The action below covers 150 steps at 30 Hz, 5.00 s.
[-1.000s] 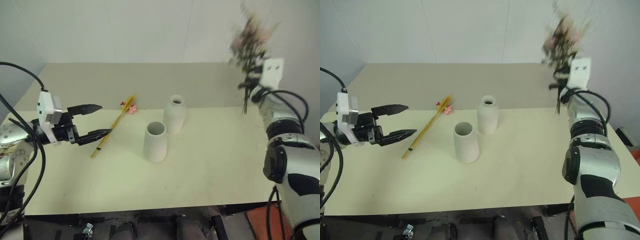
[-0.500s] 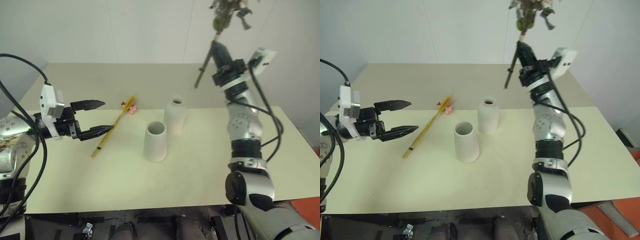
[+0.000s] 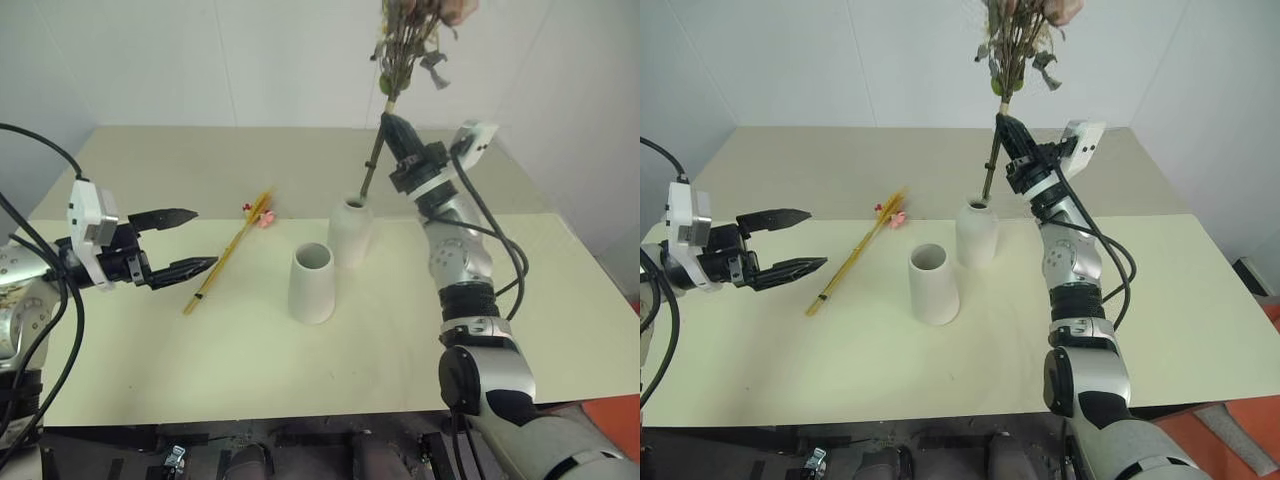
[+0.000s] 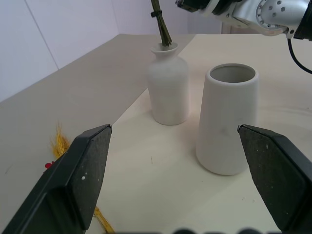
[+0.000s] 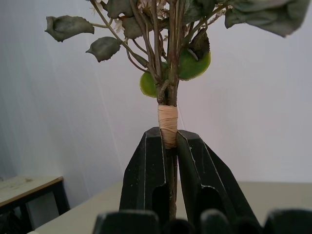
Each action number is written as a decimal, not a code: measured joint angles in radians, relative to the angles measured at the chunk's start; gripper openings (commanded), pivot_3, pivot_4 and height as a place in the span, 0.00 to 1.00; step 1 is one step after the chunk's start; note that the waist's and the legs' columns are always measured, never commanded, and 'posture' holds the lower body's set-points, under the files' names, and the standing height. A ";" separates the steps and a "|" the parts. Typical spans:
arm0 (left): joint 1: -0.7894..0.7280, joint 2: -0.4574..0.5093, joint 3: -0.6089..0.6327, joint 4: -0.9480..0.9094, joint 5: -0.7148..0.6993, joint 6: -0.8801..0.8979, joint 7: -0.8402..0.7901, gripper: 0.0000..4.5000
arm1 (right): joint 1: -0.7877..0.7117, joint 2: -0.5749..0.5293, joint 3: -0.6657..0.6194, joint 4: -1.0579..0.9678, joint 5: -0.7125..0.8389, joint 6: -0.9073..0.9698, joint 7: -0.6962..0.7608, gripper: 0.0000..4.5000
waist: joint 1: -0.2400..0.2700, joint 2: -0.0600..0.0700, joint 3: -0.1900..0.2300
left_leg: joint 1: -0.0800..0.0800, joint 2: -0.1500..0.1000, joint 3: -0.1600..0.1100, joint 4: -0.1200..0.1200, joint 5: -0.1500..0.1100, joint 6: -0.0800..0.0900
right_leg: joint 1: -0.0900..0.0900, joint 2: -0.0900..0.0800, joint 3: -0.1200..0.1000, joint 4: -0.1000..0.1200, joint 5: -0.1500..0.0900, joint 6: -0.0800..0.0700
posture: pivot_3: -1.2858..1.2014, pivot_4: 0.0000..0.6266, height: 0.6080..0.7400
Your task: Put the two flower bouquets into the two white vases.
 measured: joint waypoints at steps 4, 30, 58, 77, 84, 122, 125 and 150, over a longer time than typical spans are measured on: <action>0.019 0.003 0.012 -0.007 -0.005 0.004 0.008 1.00 | 0.000 0.010 0.002 0.039 -0.008 -0.022 0.015 0.04 | -0.001 0.000 0.000 | 0.000 0.000 0.000 0.000 0.000 0.000 | 0.000 0.000 0.000 0.000 0.000 0.000 | 0.52 0.24 1.00; 0.055 0.024 0.054 -0.013 0.002 -0.009 0.050 1.00 | 0.300 0.022 0.099 -0.220 -0.117 -0.148 -0.002 0.99 | 0.001 0.000 0.000 | 0.000 0.000 0.000 0.000 0.000 0.000 | 0.000 0.000 0.000 0.000 0.000 0.000 | 0.52 0.24 1.00; -0.728 -0.359 -0.550 0.754 0.559 0.539 0.565 1.00 | 0.805 -0.808 -0.174 -0.860 0.049 0.661 0.051 0.99 | 0.052 -0.002 -0.001 | -0.001 -0.003 -0.009 0.002 0.000 0.000 | 0.003 0.003 0.001 -0.004 0.001 0.000 | 0.52 0.24 1.00; -0.869 -0.432 -0.568 1.132 0.686 0.345 0.497 0.01 | 1.067 -0.813 -0.413 -0.961 0.058 0.538 0.284 1.00 | 0.052 -0.002 -0.001 | 0.000 -0.006 -0.014 0.004 0.000 0.000 | 0.004 0.004 0.001 -0.002 0.000 0.001 | 0.52 0.24 1.00; -0.679 -0.449 -0.256 0.884 0.526 -0.012 0.682 0.01 | 1.126 -0.816 -0.484 -0.950 0.062 0.441 0.454 1.00 | 0.055 -0.002 -0.001 | -0.001 -0.007 -0.016 0.004 0.000 0.000 | 0.004 0.004 0.001 -0.004 0.001 0.000 | 0.52 0.24 1.00; -0.646 -0.748 -0.033 0.588 -0.232 0.022 -0.049 0.01 | 1.287 -0.716 -0.498 -1.018 0.077 0.374 0.431 1.00 | 0.056 -0.001 -0.001 | 0.011 -0.021 -0.041 0.009 -0.001 0.001 | 0.035 0.005 0.002 -0.015 -0.005 0.013 | 0.52 0.24 1.00; -0.658 -0.764 -0.064 0.641 -0.176 -0.027 -0.078 0.01 | 1.293 -0.713 -0.498 -1.032 0.079 0.374 0.417 1.00 | 0.055 -0.001 -0.001 | 0.011 -0.021 -0.041 0.009 -0.001 0.001 | 0.035 0.005 0.002 -0.015 -0.005 0.013 | 0.52 0.24 1.00; -0.579 -0.624 -0.235 0.655 0.032 0.000 -0.271 0.97 | 1.313 -0.693 -0.484 -1.053 0.095 0.374 0.403 1.00 | 0.054 -0.001 -0.001 | 0.010 -0.022 -0.043 0.009 -0.001 0.001 | 0.034 0.005 0.002 -0.015 -0.006 0.012 | 0.52 0.24 1.00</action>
